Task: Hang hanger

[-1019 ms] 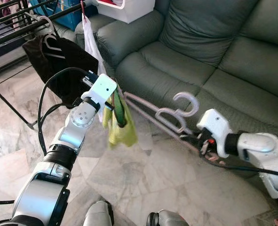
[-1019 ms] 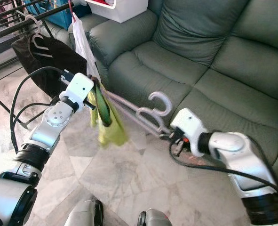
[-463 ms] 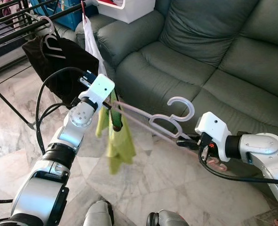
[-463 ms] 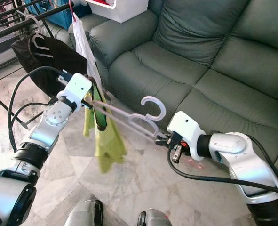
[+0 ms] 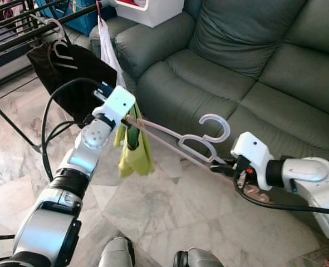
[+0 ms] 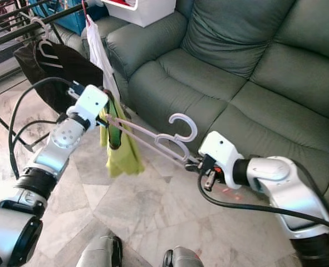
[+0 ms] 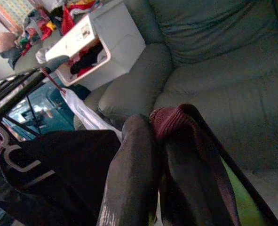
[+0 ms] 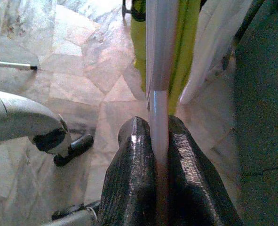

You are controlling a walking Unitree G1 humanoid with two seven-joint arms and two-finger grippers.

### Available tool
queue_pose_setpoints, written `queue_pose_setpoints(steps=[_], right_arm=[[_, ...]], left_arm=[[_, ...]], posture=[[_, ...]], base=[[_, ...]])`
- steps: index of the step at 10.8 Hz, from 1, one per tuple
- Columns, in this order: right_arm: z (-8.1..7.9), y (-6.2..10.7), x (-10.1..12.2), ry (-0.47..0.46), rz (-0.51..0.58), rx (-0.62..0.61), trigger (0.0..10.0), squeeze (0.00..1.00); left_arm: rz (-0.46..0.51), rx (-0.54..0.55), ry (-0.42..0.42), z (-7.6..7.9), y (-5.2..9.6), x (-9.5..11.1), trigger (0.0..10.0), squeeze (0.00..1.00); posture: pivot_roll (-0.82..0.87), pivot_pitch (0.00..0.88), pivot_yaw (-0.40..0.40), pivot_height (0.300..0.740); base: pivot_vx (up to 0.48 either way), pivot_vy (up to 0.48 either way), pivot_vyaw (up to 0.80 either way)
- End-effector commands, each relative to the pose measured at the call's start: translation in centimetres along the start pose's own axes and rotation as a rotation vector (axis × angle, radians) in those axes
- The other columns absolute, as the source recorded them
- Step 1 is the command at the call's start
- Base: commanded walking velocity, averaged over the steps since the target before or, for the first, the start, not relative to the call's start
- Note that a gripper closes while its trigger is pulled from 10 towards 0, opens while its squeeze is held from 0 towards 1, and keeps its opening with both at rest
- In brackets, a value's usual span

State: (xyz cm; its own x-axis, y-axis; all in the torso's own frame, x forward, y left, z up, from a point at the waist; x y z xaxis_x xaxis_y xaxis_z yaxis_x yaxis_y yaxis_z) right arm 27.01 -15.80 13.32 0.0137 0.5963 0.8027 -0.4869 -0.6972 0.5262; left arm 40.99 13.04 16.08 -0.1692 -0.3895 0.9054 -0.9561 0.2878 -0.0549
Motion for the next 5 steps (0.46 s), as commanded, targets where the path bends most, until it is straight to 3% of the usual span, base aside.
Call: queue_pose_setpoints(steps=[1, 5], right_arm=[[-0.2, -0.2, 0.0, -0.003, 0.006, 0.001, 10.0, 0.00], [0.4, -0.1, 0.2, 0.017, 0.007, -0.019, 10.0, 0.00]], left_arm=[[0.065, 0.035, -0.003, -1.1, -0.4, 2.0, 10.0, 0.00], [0.032, 0.046, -0.010, -1.1, -0.2, 1.0, 10.0, 0.00]], posture=[[-0.08, 0.095, -0.024, 0.740], [-0.08, 0.097, -0.022, 0.740]], base=[[0.000, 0.000, 0.00], [0.000, 0.000, 0.00]])
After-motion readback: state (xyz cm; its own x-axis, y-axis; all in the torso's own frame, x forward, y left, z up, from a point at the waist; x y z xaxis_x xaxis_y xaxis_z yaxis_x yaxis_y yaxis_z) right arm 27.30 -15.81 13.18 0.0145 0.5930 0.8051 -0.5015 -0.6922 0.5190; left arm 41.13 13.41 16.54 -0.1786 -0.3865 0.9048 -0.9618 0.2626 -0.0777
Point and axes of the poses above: a point about 5 cm out from each wrist's last joint towards the gripper, its own y axis pointing back from the gripper into the wrist, its own x axis along the axis of the wrist's last joint, z = x × y, the point moved 4 cm from there along -y, pointing out of the wrist towards the gripper, and after that the axes turned 10 degrees about y, right-handed, at the moved point
